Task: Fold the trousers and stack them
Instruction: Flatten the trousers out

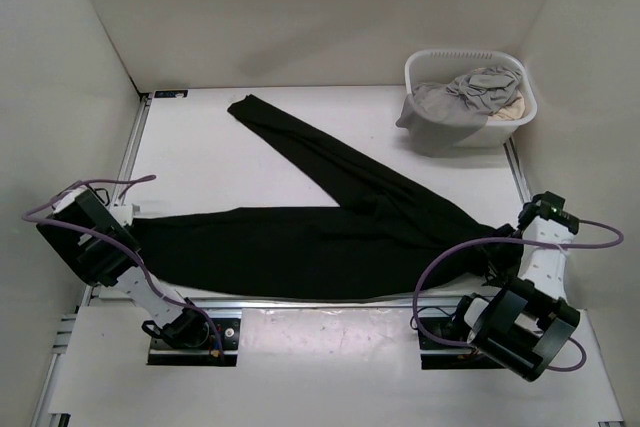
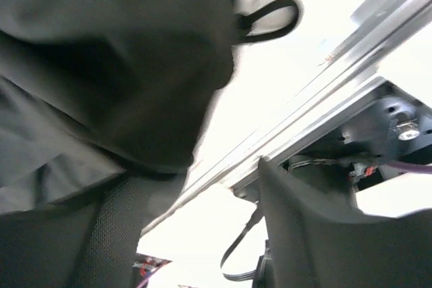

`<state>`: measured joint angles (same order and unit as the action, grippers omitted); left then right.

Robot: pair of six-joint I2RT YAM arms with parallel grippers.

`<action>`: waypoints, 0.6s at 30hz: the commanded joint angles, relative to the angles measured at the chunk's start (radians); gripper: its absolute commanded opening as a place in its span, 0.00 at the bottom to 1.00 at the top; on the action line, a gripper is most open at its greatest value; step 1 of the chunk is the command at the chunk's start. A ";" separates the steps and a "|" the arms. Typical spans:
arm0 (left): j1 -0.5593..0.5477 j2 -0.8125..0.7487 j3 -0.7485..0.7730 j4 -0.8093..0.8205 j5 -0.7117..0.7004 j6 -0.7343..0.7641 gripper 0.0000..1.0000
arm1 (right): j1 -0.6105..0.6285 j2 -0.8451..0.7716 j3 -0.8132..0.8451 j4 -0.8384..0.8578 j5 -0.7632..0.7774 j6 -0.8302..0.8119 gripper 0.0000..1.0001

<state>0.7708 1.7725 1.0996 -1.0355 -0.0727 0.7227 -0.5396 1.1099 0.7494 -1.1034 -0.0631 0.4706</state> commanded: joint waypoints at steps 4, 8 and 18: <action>0.010 -0.051 -0.021 0.057 -0.058 0.030 0.14 | -0.020 -0.031 -0.001 -0.022 0.124 0.071 0.83; 0.031 -0.051 -0.012 0.057 -0.067 0.041 0.14 | -0.020 -0.082 -0.001 -0.065 0.135 0.149 0.81; 0.093 -0.031 0.029 0.066 -0.078 0.073 0.14 | -0.011 -0.249 0.295 -0.223 0.205 0.315 0.72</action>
<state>0.8585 1.7725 1.0966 -0.9859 -0.1360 0.7742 -0.5541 0.9333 0.9119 -1.2591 0.0673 0.7139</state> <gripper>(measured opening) 0.154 0.687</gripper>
